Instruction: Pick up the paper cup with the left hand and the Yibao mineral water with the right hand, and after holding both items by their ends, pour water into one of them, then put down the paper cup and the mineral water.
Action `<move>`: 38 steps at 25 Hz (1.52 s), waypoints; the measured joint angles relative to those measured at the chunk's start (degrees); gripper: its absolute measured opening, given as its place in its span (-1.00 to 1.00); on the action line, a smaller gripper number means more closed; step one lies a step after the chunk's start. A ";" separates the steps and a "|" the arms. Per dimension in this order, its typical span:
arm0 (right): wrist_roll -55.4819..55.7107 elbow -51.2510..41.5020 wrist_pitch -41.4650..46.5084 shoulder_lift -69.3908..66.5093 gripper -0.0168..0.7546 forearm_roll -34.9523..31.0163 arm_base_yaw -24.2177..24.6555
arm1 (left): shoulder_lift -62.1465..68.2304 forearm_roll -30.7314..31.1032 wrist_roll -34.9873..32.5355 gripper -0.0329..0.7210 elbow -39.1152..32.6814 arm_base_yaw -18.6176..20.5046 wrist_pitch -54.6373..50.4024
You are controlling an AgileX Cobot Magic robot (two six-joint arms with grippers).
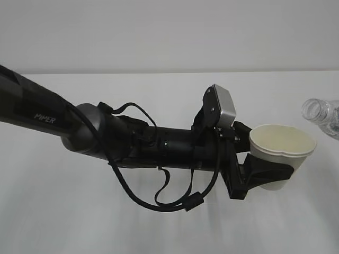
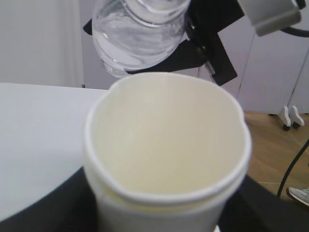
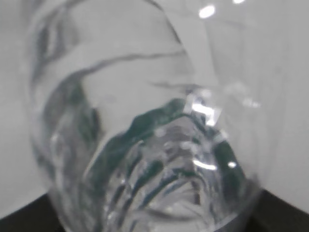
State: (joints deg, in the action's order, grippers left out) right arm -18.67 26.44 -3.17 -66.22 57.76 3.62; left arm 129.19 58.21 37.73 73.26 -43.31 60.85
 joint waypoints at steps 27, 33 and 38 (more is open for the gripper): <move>0.00 0.00 2.20 0.00 0.23 8.58 0.00 | 0.00 1.74 1.77 0.31 0.00 0.00 0.00; 0.00 0.00 2.36 0.00 0.23 10.09 0.00 | 0.00 2.40 2.00 0.31 0.00 0.00 0.00; 0.00 0.00 2.46 0.00 0.23 10.90 0.00 | 0.00 2.51 2.10 0.31 0.00 0.00 0.00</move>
State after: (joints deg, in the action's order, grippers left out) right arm -18.67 26.44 -0.71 -66.22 68.66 3.62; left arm 129.19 60.72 39.84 73.26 -43.31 60.85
